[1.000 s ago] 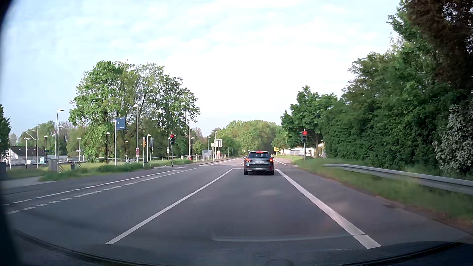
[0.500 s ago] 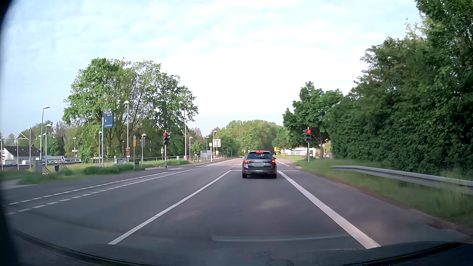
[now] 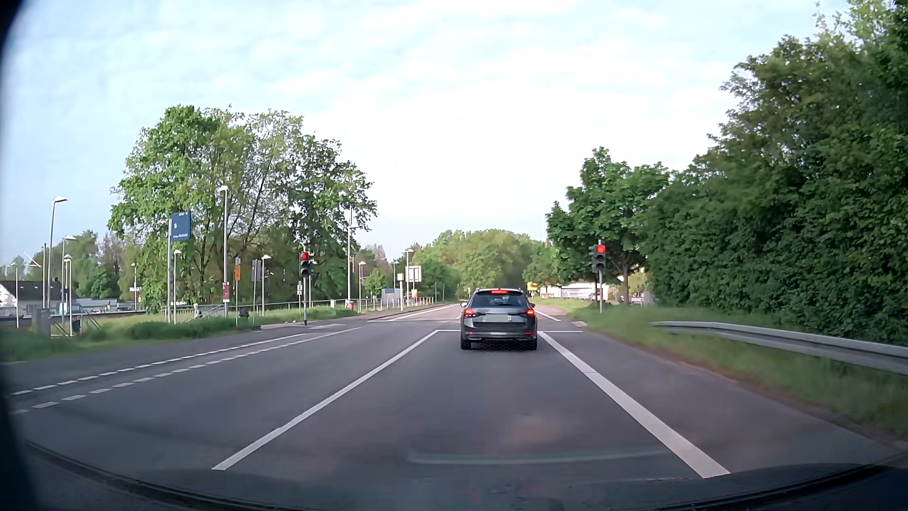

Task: Follow the waypoints while adhering to traffic rules and regulations

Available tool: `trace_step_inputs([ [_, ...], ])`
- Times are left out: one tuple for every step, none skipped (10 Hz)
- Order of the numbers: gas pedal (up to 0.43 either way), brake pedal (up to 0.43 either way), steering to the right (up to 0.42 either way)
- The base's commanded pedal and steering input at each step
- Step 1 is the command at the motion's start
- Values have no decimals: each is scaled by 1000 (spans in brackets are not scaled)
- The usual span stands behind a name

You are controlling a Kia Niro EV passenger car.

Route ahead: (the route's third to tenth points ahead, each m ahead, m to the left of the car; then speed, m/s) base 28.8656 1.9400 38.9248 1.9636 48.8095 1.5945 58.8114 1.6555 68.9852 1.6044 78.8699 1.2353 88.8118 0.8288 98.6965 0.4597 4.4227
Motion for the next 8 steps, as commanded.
trace_step_inputs([
  [0, 6, -2],
  [0, 30, -2],
  [0, 73, -2],
  [0, 98, -2],
  [0, 122, -2],
  [0, 134, -2],
  [0, 146, -2],
  [0, 159, -2],
])
